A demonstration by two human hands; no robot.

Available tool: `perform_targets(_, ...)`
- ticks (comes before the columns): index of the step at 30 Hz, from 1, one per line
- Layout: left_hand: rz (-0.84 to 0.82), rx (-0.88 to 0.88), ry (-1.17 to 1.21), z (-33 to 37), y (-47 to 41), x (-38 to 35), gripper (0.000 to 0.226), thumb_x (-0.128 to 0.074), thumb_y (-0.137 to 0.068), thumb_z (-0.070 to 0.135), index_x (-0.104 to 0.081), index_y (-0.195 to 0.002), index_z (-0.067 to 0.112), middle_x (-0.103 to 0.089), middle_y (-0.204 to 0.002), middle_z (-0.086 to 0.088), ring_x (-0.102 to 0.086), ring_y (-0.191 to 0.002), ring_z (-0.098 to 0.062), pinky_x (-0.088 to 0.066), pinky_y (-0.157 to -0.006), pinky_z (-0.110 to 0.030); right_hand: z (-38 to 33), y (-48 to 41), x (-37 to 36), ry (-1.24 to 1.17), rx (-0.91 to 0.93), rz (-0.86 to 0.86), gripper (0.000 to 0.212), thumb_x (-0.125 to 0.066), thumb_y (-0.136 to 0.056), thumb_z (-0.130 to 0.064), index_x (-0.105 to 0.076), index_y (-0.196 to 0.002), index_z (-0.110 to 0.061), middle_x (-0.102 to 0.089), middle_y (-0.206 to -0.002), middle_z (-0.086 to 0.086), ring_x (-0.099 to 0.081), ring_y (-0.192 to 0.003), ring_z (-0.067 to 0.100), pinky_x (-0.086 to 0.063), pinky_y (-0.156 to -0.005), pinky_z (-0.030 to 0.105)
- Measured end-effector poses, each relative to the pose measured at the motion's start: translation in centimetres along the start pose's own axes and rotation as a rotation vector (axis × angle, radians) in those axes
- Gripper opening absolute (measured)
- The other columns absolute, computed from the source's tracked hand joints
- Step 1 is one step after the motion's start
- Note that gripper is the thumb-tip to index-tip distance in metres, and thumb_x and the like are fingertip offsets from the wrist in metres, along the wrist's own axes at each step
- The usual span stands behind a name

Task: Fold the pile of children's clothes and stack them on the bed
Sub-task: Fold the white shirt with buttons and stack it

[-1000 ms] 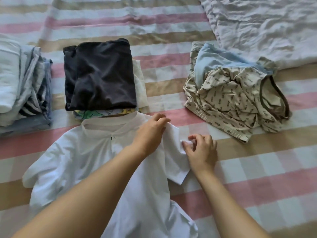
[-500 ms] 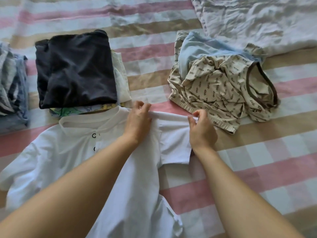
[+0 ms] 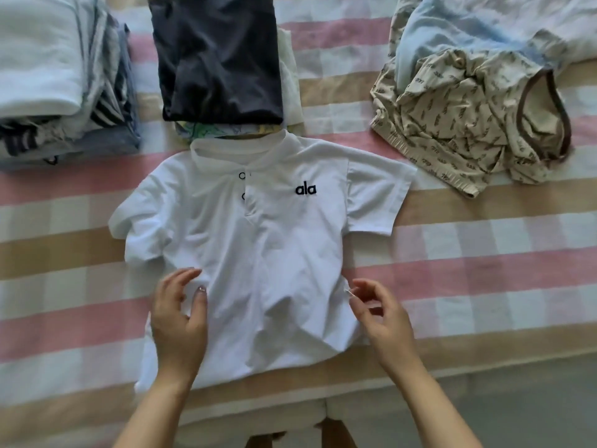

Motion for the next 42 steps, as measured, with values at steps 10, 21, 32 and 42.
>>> perform_targets(10, 0.039, 0.467, 0.032, -10.3, 5.3, 4.2, 0.034, -0.060, -0.088, 0.018, -0.052, -0.119, 0.009, -0.057, -0.102, -0.004, -0.054, -0.091, -0.019, -0.039, -0.078, -0.029, 2.7, 2.5, -0.9, 0.162, -0.119, 0.107, 0.023, -0.064, -0.086, -0.023, -0.060, -0.106, -0.014, -0.063, -0.093, -0.002, -0.059, -0.085, 0.016, -0.045, -0.066, 0.024)
perform_targets(21, 0.051, 0.394, 0.112, -9.3, 6.2, 8.7, 0.023, -0.052, -0.092, 0.031, -0.049, -0.078, 0.013, -0.051, -0.066, 0.002, -0.045, -0.058, -0.010, -0.036, -0.053, -0.022, 1.5, 5.0, 3.8, -0.036, -0.187, 0.321, 0.015, -0.058, -0.090, -0.023, -0.062, -0.078, -0.016, -0.063, -0.070, -0.002, -0.058, -0.060, 0.010, -0.044, -0.056, 0.021)
perform_targets(32, -0.136, 0.497, 0.018, -13.7, 8.4, 4.7, 0.012, -0.062, -0.088, 0.021, -0.056, -0.082, 0.012, -0.059, -0.073, -0.004, -0.055, -0.070, -0.025, -0.039, -0.056, -0.029, 5.9, 5.7, 3.1, 0.348, -0.286, 0.340, 0.015, -0.056, -0.091, -0.021, -0.061, -0.091, -0.007, -0.062, -0.083, 0.011, -0.057, -0.078, 0.030, -0.041, -0.063, 0.033)
perform_targets(42, -0.058, 0.376, 0.075, -9.5, 2.6, 5.2, 0.021, -0.056, -0.091, 0.019, -0.055, -0.110, 0.011, -0.058, -0.104, -0.002, -0.054, -0.097, -0.019, -0.044, -0.083, -0.033, -4.9, 2.6, -4.2, 0.418, 0.155, 0.194, 0.019, -0.058, -0.087, -0.007, -0.062, -0.105, -0.013, -0.053, -0.097, -0.006, -0.051, -0.095, 0.020, -0.041, -0.081, 0.029)
Point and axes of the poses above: each hand's wrist, its own y-axis away from the middle knuckle, its own x-axis out of the back of the hand, z = x × y, the point moved 9 cm from there along -y, towards the middle knuckle
